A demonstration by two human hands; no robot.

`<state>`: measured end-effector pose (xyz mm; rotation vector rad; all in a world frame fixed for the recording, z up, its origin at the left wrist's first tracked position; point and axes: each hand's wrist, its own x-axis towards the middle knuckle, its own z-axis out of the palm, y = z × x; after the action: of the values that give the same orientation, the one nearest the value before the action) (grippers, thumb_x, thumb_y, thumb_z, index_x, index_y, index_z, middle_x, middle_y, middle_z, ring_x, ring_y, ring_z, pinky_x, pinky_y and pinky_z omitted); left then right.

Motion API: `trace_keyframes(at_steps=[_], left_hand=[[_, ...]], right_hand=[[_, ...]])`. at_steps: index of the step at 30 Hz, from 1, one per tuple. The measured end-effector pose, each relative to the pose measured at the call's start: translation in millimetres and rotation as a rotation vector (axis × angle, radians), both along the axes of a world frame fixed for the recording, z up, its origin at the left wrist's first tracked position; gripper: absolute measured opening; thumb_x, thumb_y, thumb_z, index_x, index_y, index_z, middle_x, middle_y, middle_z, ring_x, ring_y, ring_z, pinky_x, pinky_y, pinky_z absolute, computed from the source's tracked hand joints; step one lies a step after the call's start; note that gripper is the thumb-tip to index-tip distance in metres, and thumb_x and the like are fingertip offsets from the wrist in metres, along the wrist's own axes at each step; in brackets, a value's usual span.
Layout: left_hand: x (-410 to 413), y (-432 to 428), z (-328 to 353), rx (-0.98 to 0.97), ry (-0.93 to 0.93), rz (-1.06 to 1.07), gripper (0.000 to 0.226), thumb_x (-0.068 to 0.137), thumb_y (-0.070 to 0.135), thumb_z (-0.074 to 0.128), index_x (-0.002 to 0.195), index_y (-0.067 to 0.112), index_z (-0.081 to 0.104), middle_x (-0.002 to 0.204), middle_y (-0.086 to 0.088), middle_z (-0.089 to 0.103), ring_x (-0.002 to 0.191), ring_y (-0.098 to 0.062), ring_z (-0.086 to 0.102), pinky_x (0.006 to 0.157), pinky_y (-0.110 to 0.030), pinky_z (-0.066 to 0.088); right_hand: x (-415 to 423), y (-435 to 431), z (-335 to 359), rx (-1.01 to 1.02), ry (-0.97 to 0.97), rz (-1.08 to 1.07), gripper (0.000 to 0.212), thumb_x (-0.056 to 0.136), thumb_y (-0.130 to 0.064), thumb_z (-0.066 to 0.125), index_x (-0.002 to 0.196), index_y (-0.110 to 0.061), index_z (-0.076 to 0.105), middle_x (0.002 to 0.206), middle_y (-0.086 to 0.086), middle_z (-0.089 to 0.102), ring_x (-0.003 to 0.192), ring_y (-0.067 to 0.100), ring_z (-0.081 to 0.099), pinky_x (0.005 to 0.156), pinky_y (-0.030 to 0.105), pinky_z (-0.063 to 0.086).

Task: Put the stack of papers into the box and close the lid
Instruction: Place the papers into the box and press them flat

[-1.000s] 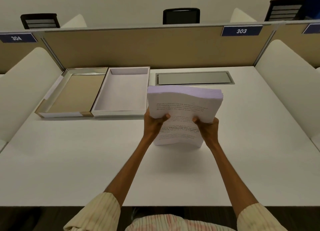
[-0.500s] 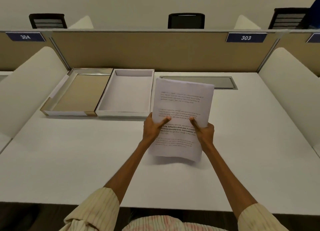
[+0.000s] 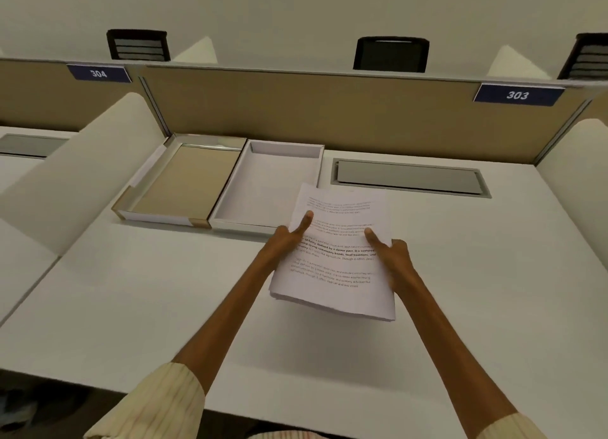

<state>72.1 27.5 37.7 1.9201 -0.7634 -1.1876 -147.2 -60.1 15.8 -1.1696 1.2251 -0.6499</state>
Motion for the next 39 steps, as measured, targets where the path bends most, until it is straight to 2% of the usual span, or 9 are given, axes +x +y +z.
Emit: trace_keyframes(at_steps=[4,6,8,12,16,21,27,33,39], left_hand=[[31,-2,11,-0.001,0.015,-0.053,0.043,0.09,0.057,0.05,0.104,0.017,0.059,0.089,-0.001,0.07,0.075,-0.016,0.068,0.06,-0.025,0.057],[50,-4,14,0.003,0.041,-0.054,0.034,0.09,0.049,0.056,0.105,0.018,0.057,0.09,0.002,0.069,0.076,-0.015,0.067,0.06,-0.025,0.056],[71,-8,15,0.016,0.064,-0.049,0.042,0.089,0.04,0.064,0.118,0.011,0.058,0.101,-0.004,0.069,0.082,-0.019,0.068,0.064,-0.027,0.057],[113,-23,15,0.021,0.108,-0.001,0.053,0.084,0.021,0.072,0.131,0.004,0.052,0.108,-0.008,0.069,0.08,-0.016,0.069,0.054,-0.022,0.056],[147,-41,18,-0.004,0.133,0.015,0.048,0.085,0.016,0.069,0.13,0.004,0.054,0.108,-0.009,0.069,0.079,-0.017,0.069,0.058,-0.024,0.057],[186,-74,23,0.006,0.121,0.038,0.043,0.085,0.013,0.07,0.124,0.006,0.053,0.124,-0.017,0.065,0.099,-0.03,0.065,0.088,-0.046,0.055],[225,-114,16,0.035,0.096,0.053,0.047,0.086,0.012,0.068,0.13,0.005,0.053,0.128,-0.018,0.064,0.111,-0.037,0.065,0.094,-0.048,0.054],[255,-147,-6,0.049,0.013,0.063,0.041,0.087,0.018,0.067,0.125,0.009,0.055,0.123,-0.014,0.066,0.093,-0.03,0.069,0.069,-0.034,0.056],[271,-160,-40,0.065,-0.041,0.065,0.04,0.085,0.02,0.068,0.122,0.008,0.057,0.122,-0.014,0.067,0.102,-0.034,0.069,0.088,-0.044,0.058]], right_hand=[[34,-7,-3,-0.065,0.034,0.021,0.047,0.076,-0.056,0.069,0.102,-0.017,0.068,0.097,0.009,0.076,0.082,0.029,0.074,0.08,0.051,0.059],[53,-14,0,-0.098,0.065,0.035,0.052,0.073,-0.061,0.067,0.103,-0.019,0.068,0.096,0.007,0.076,0.08,0.027,0.074,0.078,0.05,0.06],[72,-24,1,-0.109,0.088,0.042,0.06,0.07,-0.066,0.066,0.105,-0.018,0.067,0.095,0.006,0.076,0.08,0.027,0.075,0.078,0.05,0.06],[112,-42,2,-0.105,0.115,0.045,0.063,0.07,-0.066,0.065,0.108,-0.015,0.067,0.097,0.007,0.075,0.081,0.028,0.074,0.079,0.05,0.059],[152,-58,7,-0.12,0.136,0.029,0.054,0.079,-0.058,0.064,0.109,-0.012,0.065,0.1,0.009,0.074,0.081,0.028,0.073,0.08,0.049,0.059],[196,-83,6,-0.104,0.141,0.014,0.049,0.082,-0.053,0.063,0.109,-0.012,0.063,0.102,0.01,0.073,0.083,0.029,0.073,0.08,0.048,0.059],[245,-119,3,-0.103,0.175,0.008,0.053,0.081,-0.052,0.065,0.113,-0.01,0.061,0.105,0.013,0.072,0.084,0.031,0.072,0.078,0.048,0.06],[286,-150,-9,-0.088,0.257,-0.005,0.053,0.084,-0.048,0.064,0.115,-0.006,0.059,0.105,0.012,0.07,0.083,0.029,0.07,0.08,0.043,0.059],[306,-159,-30,-0.085,0.334,-0.007,0.042,0.086,-0.049,0.06,0.104,-0.012,0.055,0.105,0.011,0.069,0.081,0.027,0.068,0.075,0.038,0.058]])
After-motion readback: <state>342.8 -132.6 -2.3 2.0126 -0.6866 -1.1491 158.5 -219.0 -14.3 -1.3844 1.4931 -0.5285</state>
